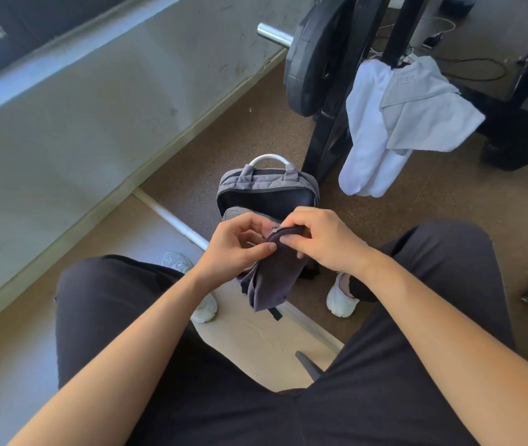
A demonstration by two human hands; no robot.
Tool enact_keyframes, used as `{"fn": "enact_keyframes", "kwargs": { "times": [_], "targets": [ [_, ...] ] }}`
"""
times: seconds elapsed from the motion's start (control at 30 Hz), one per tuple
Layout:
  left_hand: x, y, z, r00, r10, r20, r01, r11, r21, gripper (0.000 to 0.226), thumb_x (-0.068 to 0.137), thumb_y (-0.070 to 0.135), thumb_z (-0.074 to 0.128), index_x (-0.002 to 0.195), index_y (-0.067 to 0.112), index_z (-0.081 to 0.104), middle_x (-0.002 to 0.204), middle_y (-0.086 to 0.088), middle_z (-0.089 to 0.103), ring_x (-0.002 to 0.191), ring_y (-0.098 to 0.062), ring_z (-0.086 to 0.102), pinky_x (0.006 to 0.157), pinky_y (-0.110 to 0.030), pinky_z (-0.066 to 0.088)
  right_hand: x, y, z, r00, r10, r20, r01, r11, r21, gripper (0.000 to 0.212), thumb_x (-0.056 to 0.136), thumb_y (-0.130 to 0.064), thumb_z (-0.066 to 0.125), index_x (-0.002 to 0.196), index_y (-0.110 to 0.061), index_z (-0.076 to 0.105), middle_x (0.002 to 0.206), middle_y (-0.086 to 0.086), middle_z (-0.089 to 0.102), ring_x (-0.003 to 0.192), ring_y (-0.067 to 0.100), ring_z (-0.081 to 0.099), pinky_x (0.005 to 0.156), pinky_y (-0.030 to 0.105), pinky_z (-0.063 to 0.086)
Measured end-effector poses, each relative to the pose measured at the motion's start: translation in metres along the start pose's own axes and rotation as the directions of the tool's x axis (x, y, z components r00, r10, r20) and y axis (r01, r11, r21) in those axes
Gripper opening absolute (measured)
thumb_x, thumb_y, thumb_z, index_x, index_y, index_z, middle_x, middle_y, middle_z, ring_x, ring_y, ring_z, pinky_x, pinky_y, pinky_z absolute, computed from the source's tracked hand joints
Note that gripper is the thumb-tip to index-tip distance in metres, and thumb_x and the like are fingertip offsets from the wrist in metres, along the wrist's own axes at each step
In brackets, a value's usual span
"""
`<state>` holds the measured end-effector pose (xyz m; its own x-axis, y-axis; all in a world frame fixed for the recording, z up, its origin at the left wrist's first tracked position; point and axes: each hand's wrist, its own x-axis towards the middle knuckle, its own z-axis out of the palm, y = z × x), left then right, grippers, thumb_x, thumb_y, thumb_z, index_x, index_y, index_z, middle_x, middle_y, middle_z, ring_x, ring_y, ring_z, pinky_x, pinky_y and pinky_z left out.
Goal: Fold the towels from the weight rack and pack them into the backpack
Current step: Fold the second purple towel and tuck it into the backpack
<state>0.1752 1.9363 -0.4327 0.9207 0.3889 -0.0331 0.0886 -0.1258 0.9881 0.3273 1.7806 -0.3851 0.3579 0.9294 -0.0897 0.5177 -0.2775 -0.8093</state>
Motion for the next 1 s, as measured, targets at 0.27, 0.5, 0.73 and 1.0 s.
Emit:
{"fn": "enact_keyframes", "kwargs": {
  "times": [0.27, 0.5, 0.73, 1.0],
  "targets": [
    [0.006, -0.024, -0.001, 0.979, -0.165, 0.12, 0.151, 0.981, 0.119, 0.029, 0.087, -0.003, 0.063, 0.102, 0.014, 0.079, 0.098, -0.006, 0.08, 0.096, -0.027, 0.076, 0.087, -0.04, 0.061, -0.009, 0.006, -0.021, 0.998, -0.025, -0.051, 0.03, 0.994, 0.109, 0.018, 0.094, -0.009, 0.068, 0.108, -0.021, 0.069, 0.099, -0.006, 0.066, 0.092, 0.007, 0.066, 0.076, 0.017, 0.053],
    [0.018, -0.05, 0.019, 0.977, -0.196, 0.083, 0.146, 0.902, 0.407, 0.016, 0.09, 0.007, 0.063, 0.084, 0.018, 0.074, 0.074, 0.001, 0.072, 0.07, -0.018, 0.065, 0.069, -0.04, 0.056, -0.017, 0.002, -0.032, 0.996, -0.061, -0.067, 0.076, 0.968, 0.241, 0.018, 0.095, 0.0, 0.064, 0.11, -0.008, 0.068, 0.101, 0.009, 0.068, 0.093, 0.015, 0.067, 0.08, 0.023, 0.058],
    [0.018, -0.083, 0.008, 0.867, -0.489, 0.092, 0.337, 0.714, 0.614, 0.023, 0.079, 0.002, 0.06, 0.085, 0.021, 0.071, 0.083, -0.004, 0.072, 0.084, -0.026, 0.068, 0.074, -0.037, 0.057, -0.018, 0.017, -0.048, 0.971, 0.013, -0.238, 0.078, 0.927, 0.367, 0.02, 0.092, -0.002, 0.062, 0.11, 0.006, 0.063, 0.107, 0.028, 0.062, 0.099, 0.029, 0.061, 0.093, 0.052, 0.051],
    [0.016, -0.077, 0.011, 0.686, -0.724, 0.069, 0.721, 0.664, -0.196, 0.043, 0.086, -0.016, 0.039, 0.109, 0.004, 0.07, 0.105, -0.026, 0.07, 0.096, -0.042, 0.074, 0.082, -0.042, 0.064, -0.012, 0.025, -0.051, 0.928, 0.134, -0.348, 0.04, 0.892, 0.449, 0.012, 0.087, -0.009, 0.064, 0.098, -0.01, 0.069, 0.098, 0.011, 0.063, 0.092, 0.017, 0.062, 0.091, 0.04, 0.051]
  ]
}}
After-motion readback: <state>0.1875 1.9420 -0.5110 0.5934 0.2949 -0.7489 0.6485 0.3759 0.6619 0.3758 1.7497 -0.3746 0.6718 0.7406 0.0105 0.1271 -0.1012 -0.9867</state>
